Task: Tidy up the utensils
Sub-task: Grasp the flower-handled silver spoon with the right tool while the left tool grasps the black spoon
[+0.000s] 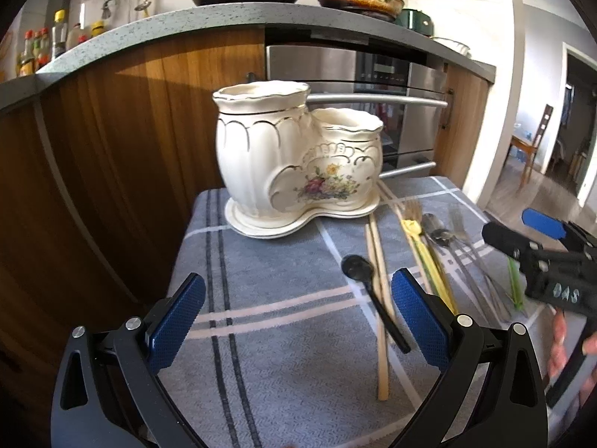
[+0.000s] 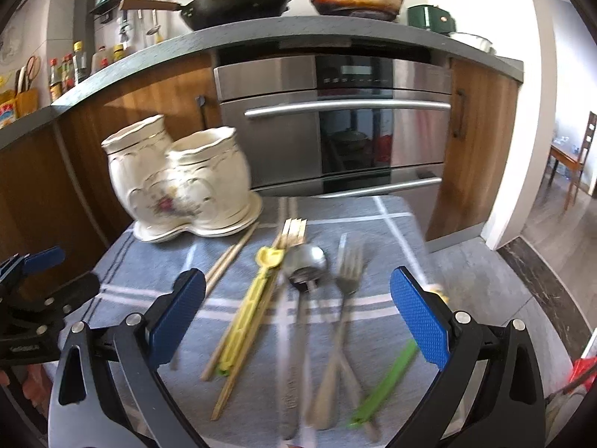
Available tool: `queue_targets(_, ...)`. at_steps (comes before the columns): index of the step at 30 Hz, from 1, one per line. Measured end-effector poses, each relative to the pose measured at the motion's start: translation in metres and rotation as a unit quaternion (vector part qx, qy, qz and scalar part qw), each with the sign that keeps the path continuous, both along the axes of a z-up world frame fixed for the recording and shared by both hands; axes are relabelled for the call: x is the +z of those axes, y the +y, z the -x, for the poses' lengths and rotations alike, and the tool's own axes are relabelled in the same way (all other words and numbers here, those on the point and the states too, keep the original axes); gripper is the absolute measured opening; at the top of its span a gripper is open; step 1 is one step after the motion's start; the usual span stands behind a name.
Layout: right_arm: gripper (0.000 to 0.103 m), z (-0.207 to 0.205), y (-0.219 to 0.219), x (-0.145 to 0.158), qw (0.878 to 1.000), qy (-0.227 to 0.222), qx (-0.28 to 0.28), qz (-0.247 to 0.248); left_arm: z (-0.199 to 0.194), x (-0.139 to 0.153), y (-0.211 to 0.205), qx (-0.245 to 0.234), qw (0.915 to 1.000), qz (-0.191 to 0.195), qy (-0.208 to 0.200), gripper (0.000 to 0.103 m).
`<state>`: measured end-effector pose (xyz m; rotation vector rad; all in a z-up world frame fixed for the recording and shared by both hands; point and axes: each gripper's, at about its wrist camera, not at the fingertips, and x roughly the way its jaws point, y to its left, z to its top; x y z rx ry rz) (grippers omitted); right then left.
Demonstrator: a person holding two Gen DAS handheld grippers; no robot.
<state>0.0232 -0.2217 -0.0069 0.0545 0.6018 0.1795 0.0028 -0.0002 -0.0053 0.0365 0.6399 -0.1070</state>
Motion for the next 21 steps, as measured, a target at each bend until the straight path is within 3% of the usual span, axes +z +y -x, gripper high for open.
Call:
queue_targets(4, 0.098, -0.006, -0.018, 0.004, 1.0, -0.007, -0.017, 0.014, -0.003, -0.004, 0.002, -0.033, 0.9989, 0.028, 0.017, 0.098)
queue_targets(8, 0.097, -0.018, -0.032, 0.0, 1.0, 0.014, -0.021, 0.01, -0.004, -0.009, -0.004, -0.033, 0.9993, 0.005, 0.016, 0.098)
queue_targets(11, 0.087, -0.026, -0.029, -0.009, 0.999, 0.041, -0.001, 0.008, -0.007, -0.012, -0.009, -0.033, 0.9992, -0.009, 0.018, 0.098)
queue_targets(17, 0.053, -0.042, -0.002, -0.035, 0.992, 0.099, 0.053, 0.053, -0.015, -0.018, -0.012, -0.038, 0.9988, -0.013, 0.03, 0.098)
queue_targets(19, 0.033, -0.044, 0.007, -0.04, 0.99, 0.105, 0.063, 0.072, -0.017, -0.019, -0.012, -0.039, 0.9986, -0.016, 0.033, 0.098)
queue_targets(21, 0.026, -0.048, 0.011, -0.04, 0.99, 0.1, 0.061, 0.08, -0.017, -0.02, -0.012, -0.039, 0.9985, -0.015, 0.035, 0.098)
